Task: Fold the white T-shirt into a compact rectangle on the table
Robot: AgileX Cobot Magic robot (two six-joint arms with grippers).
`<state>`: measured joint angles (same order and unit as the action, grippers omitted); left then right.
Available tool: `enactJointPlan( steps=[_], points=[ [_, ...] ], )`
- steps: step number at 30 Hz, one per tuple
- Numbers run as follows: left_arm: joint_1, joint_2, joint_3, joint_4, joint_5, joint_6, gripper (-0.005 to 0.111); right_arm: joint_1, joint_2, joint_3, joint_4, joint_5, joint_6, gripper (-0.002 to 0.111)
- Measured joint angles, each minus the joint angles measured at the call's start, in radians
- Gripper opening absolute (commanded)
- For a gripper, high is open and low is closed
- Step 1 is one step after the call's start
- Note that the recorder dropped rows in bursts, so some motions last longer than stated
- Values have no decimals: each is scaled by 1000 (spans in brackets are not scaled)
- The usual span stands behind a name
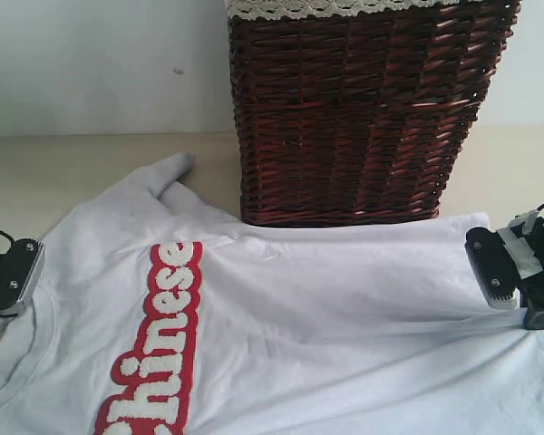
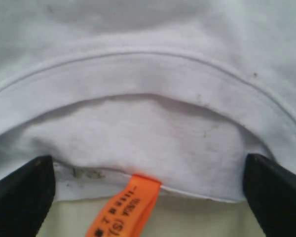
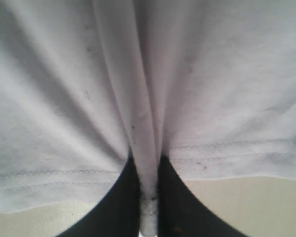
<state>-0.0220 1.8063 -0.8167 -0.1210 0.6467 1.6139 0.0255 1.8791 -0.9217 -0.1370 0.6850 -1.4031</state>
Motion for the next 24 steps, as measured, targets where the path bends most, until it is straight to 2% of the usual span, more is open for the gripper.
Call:
enactJointPlan(
  steps=[24],
  points=[
    [0, 2, 0, 0, 11, 0, 106, 0, 0, 0, 10, 5, 2, 0]
  ],
)
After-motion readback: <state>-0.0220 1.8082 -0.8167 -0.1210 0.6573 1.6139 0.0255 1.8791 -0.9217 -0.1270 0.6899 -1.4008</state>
